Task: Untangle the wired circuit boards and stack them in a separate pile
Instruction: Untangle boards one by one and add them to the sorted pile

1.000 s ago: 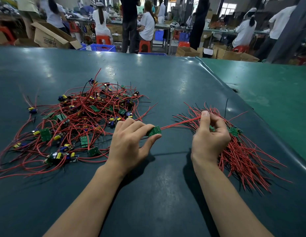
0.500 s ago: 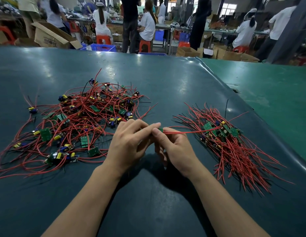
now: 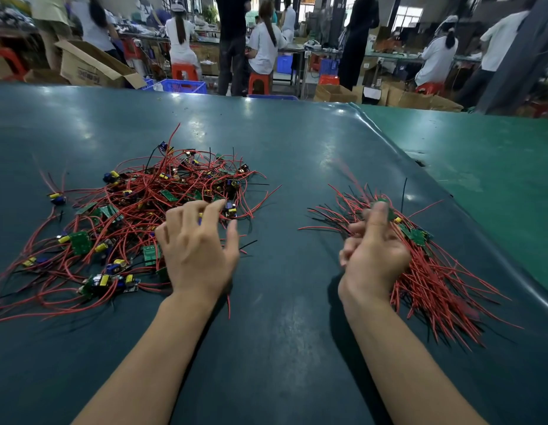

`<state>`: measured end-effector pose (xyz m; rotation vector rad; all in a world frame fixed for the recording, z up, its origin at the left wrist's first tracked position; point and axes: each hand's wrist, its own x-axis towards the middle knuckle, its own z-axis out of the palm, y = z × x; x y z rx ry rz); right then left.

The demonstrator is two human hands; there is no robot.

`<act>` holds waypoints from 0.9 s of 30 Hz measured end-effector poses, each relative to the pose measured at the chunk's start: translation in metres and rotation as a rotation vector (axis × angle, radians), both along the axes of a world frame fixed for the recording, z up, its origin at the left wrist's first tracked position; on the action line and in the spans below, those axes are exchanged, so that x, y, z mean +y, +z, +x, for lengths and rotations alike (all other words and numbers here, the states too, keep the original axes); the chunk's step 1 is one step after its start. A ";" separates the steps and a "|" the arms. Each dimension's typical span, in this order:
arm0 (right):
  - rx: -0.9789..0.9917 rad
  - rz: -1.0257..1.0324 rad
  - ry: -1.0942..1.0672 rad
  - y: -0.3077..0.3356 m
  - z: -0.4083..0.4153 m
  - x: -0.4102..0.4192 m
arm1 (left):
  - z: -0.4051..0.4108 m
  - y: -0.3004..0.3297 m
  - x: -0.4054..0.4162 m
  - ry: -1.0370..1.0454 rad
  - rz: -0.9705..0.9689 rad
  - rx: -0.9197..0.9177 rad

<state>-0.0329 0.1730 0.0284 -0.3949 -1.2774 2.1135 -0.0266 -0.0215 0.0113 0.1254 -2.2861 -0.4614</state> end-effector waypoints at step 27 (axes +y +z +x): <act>-0.178 0.151 0.381 -0.007 0.004 -0.010 | 0.002 0.003 -0.030 0.144 0.319 -0.080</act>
